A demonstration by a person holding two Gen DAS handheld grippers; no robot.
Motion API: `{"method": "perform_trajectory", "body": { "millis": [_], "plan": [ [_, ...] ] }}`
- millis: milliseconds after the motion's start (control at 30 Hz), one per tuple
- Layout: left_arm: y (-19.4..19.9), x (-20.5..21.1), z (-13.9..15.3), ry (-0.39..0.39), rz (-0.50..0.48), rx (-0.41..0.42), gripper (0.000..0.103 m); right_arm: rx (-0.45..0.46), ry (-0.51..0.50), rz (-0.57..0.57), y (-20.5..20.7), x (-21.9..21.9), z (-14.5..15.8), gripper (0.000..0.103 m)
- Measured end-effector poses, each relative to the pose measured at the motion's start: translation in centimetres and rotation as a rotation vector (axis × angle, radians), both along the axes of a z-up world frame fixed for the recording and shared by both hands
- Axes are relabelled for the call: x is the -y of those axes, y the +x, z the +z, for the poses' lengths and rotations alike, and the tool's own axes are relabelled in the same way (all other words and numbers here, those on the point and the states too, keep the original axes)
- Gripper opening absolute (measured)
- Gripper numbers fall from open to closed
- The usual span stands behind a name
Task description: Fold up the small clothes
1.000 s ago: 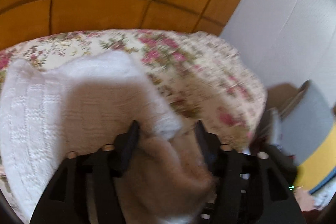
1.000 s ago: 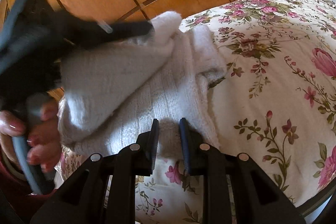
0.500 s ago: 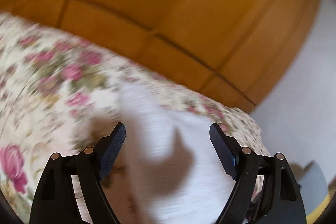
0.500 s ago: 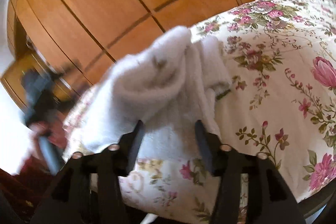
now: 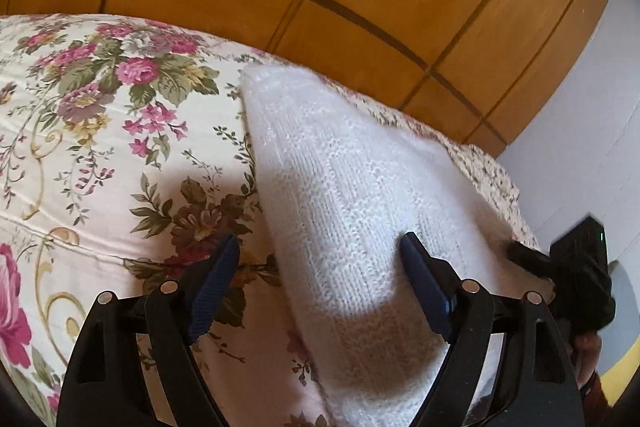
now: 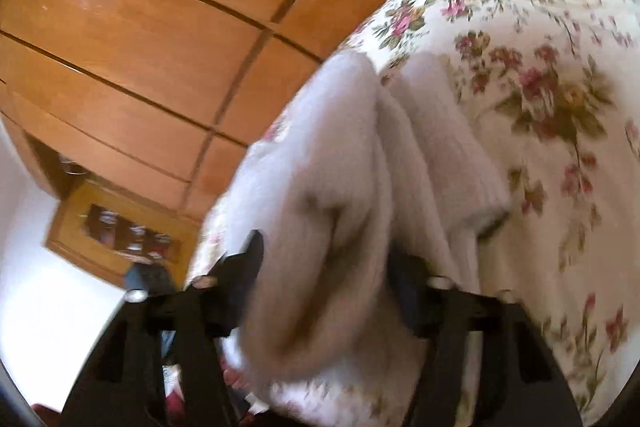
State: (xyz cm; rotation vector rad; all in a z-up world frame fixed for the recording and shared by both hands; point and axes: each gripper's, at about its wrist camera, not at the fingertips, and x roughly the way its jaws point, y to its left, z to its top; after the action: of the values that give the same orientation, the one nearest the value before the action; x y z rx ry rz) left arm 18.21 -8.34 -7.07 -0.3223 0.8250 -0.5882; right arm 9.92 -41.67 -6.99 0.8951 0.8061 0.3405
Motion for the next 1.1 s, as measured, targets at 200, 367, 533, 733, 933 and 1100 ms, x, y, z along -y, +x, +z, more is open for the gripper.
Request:
{"method": "perform_trajectory", "body": {
  "millis": [200, 367, 533, 733, 933, 1100],
  "plan": [
    [-0.2, 2.0, 0.5, 0.092, -0.038, 0.04, 0.078, 0.12, -0.103, -0.019, -1.0, -0.3, 3.4, 0.018],
    [-1.5, 4.8, 0.9, 0.211, -0.074, 0.126, 0.076, 0.101, -0.124, -0.045, -2.9, 1.3, 2.5, 0.018],
    [-2.0, 5.6, 0.4, 0.239, -0.079, 0.132, 0.076, 0.008, -0.058, -0.091, -3.2, 2.5, -2.4, 0.02],
    [-2.3, 5.4, 0.3, 0.235, -0.075, 0.13, 0.076, 0.086, -0.207, -0.158, -5.5, 2.7, 1.0, 0.038],
    [-2.5, 5.6, 0.2, 0.235, -0.054, 0.128, 0.076, 0.173, -0.493, -0.189, -4.4, 0.4, 7.4, 0.038],
    [-2.6, 5.7, 0.4, 0.255, -0.049, 0.127, 0.076, 0.156, -0.639, -0.078, 0.7, -3.8, 6.8, 0.03]
  ]
}}
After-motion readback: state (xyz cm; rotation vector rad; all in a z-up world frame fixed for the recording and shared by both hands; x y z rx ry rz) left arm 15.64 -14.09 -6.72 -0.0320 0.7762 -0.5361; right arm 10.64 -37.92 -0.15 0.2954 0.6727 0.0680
